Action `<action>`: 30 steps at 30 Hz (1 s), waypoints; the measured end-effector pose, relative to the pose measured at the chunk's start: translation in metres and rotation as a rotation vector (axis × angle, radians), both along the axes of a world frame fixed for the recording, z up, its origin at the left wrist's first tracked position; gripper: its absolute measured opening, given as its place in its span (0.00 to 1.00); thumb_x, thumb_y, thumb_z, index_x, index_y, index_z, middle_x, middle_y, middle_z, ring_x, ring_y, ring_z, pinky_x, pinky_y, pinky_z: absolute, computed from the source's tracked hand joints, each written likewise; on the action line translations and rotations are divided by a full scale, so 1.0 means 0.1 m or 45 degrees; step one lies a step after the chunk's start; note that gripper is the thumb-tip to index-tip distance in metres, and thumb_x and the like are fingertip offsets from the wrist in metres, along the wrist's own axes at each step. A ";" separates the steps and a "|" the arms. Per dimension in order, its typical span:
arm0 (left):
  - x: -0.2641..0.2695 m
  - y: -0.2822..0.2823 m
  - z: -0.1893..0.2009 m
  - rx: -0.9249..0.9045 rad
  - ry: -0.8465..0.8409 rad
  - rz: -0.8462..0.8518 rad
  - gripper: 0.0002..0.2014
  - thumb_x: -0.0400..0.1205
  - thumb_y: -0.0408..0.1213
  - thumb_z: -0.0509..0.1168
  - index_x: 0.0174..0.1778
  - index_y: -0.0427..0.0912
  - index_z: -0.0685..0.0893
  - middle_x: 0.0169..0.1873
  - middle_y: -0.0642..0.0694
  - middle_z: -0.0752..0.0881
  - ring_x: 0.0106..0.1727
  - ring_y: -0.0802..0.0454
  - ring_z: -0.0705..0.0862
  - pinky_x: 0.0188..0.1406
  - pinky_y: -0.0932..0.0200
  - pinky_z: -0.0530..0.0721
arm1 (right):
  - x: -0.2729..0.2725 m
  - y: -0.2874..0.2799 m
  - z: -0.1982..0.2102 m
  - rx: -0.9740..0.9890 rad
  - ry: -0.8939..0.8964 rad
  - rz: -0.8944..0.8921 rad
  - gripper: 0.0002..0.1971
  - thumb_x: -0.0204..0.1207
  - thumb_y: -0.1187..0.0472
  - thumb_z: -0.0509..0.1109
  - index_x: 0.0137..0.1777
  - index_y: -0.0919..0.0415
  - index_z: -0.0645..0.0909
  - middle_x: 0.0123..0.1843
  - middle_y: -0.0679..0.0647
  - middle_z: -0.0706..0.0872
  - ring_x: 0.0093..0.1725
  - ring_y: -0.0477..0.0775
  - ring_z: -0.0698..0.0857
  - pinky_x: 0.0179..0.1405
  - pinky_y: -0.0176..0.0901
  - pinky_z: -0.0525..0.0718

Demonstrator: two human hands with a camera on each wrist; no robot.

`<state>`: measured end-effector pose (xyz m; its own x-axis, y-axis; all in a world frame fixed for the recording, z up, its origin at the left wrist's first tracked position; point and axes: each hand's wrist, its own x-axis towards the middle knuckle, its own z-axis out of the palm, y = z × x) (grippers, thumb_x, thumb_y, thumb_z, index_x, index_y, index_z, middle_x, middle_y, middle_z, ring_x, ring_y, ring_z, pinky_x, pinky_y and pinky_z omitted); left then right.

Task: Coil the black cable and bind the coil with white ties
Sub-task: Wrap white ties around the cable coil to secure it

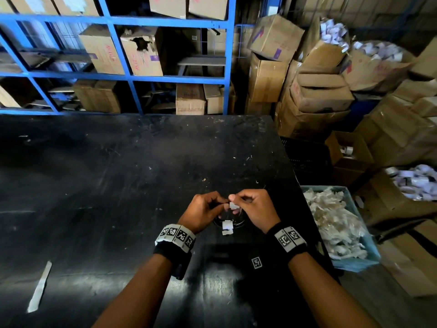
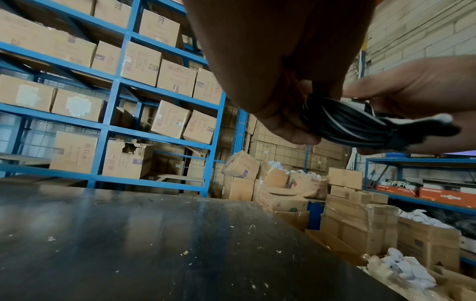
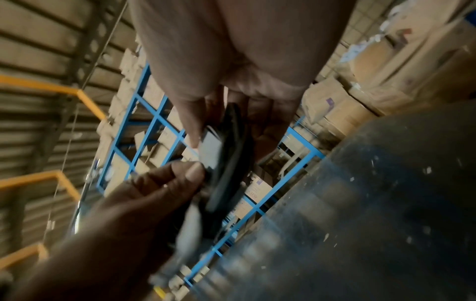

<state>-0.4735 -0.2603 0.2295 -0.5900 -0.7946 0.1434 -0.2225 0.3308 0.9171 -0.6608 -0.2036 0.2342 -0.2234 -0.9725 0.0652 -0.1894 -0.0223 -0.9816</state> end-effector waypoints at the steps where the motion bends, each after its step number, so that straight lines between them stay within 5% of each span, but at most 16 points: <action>1: 0.00 0.01 0.00 0.004 -0.004 0.000 0.04 0.82 0.35 0.74 0.43 0.40 0.89 0.37 0.44 0.92 0.32 0.49 0.90 0.35 0.54 0.91 | 0.00 -0.02 -0.01 0.008 0.032 -0.024 0.09 0.78 0.66 0.79 0.37 0.71 0.91 0.34 0.66 0.92 0.32 0.64 0.92 0.38 0.58 0.92; 4: -0.01 0.02 0.00 0.044 0.022 0.020 0.03 0.81 0.34 0.74 0.43 0.39 0.89 0.37 0.43 0.92 0.32 0.50 0.89 0.36 0.50 0.92 | 0.02 -0.04 -0.01 0.025 0.067 -0.103 0.10 0.77 0.65 0.80 0.35 0.68 0.91 0.33 0.65 0.91 0.33 0.58 0.90 0.39 0.59 0.89; 9: 0.01 0.01 -0.01 0.189 0.135 0.039 0.04 0.81 0.30 0.74 0.44 0.32 0.88 0.38 0.36 0.91 0.31 0.51 0.86 0.34 0.56 0.88 | 0.02 0.03 0.08 0.049 -0.069 0.014 0.06 0.76 0.65 0.81 0.43 0.70 0.93 0.38 0.66 0.94 0.37 0.74 0.92 0.41 0.62 0.93; 12: 0.00 0.00 0.02 0.212 0.182 0.022 0.05 0.81 0.28 0.74 0.45 0.29 0.88 0.35 0.44 0.91 0.31 0.51 0.86 0.34 0.59 0.87 | 0.03 0.02 0.08 0.021 -0.027 0.010 0.09 0.78 0.61 0.80 0.43 0.68 0.93 0.38 0.66 0.94 0.36 0.69 0.93 0.43 0.70 0.93; 15: 0.02 -0.05 0.03 0.253 0.244 0.098 0.05 0.80 0.28 0.75 0.47 0.29 0.88 0.32 0.48 0.90 0.31 0.51 0.86 0.32 0.58 0.87 | 0.03 0.05 0.16 0.115 -0.101 -0.026 0.16 0.85 0.49 0.71 0.53 0.61 0.93 0.43 0.63 0.95 0.42 0.64 0.95 0.48 0.58 0.93; 18: 0.06 -0.11 0.03 0.272 0.293 0.112 0.04 0.79 0.27 0.75 0.47 0.33 0.89 0.35 0.46 0.91 0.35 0.50 0.89 0.38 0.54 0.88 | -0.09 0.10 0.15 0.171 -0.225 0.128 0.14 0.83 0.60 0.73 0.67 0.59 0.88 0.57 0.60 0.95 0.57 0.57 0.94 0.60 0.47 0.90; 20: 0.08 -0.13 0.04 0.232 0.306 0.093 0.05 0.78 0.27 0.76 0.47 0.38 0.90 0.40 0.45 0.93 0.42 0.52 0.91 0.48 0.54 0.88 | -0.18 0.13 0.11 0.140 -0.061 0.222 0.19 0.77 0.71 0.78 0.66 0.56 0.89 0.59 0.54 0.94 0.62 0.51 0.92 0.68 0.47 0.86; 23: 0.10 -0.13 0.03 0.163 0.331 0.034 0.08 0.78 0.27 0.76 0.50 0.40 0.90 0.52 0.41 0.93 0.56 0.47 0.91 0.63 0.54 0.86 | -0.22 0.10 0.13 0.092 0.223 0.233 0.22 0.72 0.70 0.82 0.57 0.41 0.90 0.55 0.39 0.94 0.62 0.41 0.90 0.68 0.46 0.84; 25: 0.10 -0.14 -0.01 0.220 0.405 0.100 0.13 0.79 0.28 0.75 0.59 0.37 0.88 0.63 0.40 0.89 0.66 0.48 0.87 0.69 0.57 0.83 | -0.24 0.07 0.16 -0.014 0.342 0.187 0.23 0.69 0.70 0.83 0.54 0.39 0.91 0.54 0.37 0.93 0.61 0.40 0.88 0.66 0.43 0.84; 27: 0.10 -0.16 -0.01 0.441 0.482 0.295 0.17 0.82 0.31 0.72 0.67 0.35 0.84 0.65 0.39 0.87 0.65 0.50 0.87 0.64 0.58 0.85 | -0.26 0.04 0.15 -0.170 0.457 0.165 0.22 0.65 0.73 0.85 0.54 0.47 0.93 0.53 0.40 0.90 0.61 0.43 0.88 0.66 0.42 0.84; 30: 0.08 -0.15 -0.02 0.682 0.453 0.316 0.15 0.87 0.34 0.66 0.65 0.29 0.86 0.53 0.37 0.92 0.53 0.47 0.89 0.46 0.60 0.89 | -0.24 0.02 0.10 -0.342 0.613 0.195 0.22 0.61 0.77 0.85 0.53 0.55 0.94 0.53 0.50 0.91 0.61 0.47 0.88 0.66 0.48 0.87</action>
